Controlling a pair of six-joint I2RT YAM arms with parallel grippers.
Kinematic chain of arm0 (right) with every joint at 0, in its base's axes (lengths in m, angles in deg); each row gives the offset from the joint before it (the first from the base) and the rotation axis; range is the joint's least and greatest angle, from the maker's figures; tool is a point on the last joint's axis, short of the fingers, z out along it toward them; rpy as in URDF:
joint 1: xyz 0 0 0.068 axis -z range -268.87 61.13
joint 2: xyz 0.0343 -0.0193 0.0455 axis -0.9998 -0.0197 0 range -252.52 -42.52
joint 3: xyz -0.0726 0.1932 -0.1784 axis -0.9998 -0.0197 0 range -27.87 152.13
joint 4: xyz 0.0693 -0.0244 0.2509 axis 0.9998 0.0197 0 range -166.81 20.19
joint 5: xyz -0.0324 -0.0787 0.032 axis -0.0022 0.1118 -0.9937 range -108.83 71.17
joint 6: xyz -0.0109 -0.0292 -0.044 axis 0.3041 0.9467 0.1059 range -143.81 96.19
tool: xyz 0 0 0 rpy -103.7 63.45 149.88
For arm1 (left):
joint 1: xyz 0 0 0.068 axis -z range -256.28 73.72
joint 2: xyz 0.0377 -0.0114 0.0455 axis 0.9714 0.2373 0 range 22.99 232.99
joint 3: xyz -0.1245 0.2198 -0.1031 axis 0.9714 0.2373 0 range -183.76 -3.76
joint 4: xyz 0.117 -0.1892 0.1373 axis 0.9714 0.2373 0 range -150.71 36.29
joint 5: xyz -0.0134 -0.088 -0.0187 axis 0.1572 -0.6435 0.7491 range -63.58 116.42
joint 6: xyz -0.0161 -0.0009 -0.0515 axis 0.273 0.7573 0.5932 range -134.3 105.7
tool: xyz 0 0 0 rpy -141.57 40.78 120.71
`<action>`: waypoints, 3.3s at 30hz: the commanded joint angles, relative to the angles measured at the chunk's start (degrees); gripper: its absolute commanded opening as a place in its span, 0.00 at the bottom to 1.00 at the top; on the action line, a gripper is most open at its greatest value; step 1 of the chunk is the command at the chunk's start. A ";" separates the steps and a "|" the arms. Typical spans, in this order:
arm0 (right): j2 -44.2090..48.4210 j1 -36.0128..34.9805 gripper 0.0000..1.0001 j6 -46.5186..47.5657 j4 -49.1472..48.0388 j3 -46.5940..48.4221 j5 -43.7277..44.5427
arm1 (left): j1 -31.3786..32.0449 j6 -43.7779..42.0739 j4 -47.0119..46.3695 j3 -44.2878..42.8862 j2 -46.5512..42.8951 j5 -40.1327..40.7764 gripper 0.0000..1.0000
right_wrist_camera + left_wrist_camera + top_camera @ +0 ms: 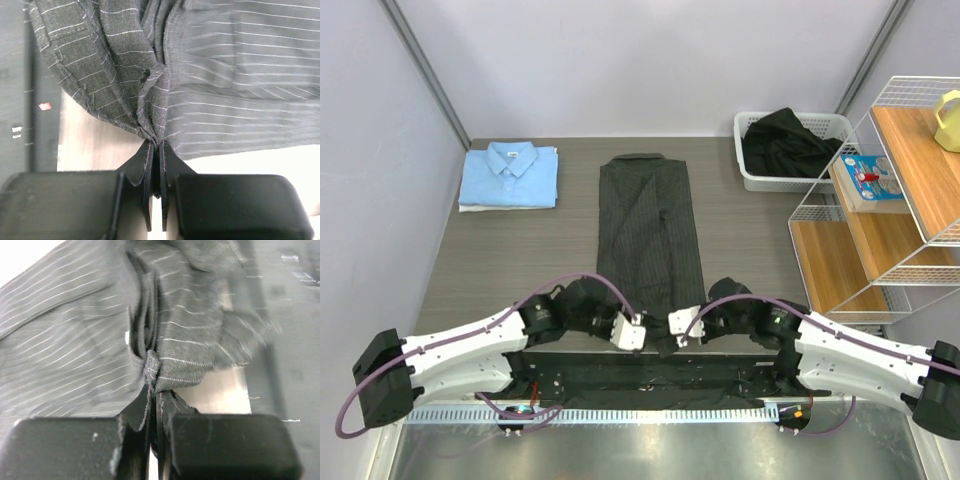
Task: Fold and stack the long sleeve shirts
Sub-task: Fold the shirt
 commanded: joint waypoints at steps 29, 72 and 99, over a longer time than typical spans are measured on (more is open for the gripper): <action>-58.62 34.29 0.05 12.04 -18.95 45.14 -13.61 | -36.85 -10.54 -1.62 -50.00 55.61 -16.00 0.01; -63.53 36.84 0.48 -63.55 -10.25 39.97 -39.09 | -42.99 76.57 -18.31 -24.17 48.74 -39.13 0.64; -54.13 35.08 0.46 -57.05 -0.76 32.58 -41.73 | -42.30 71.65 -13.47 -21.17 38.98 -37.90 0.64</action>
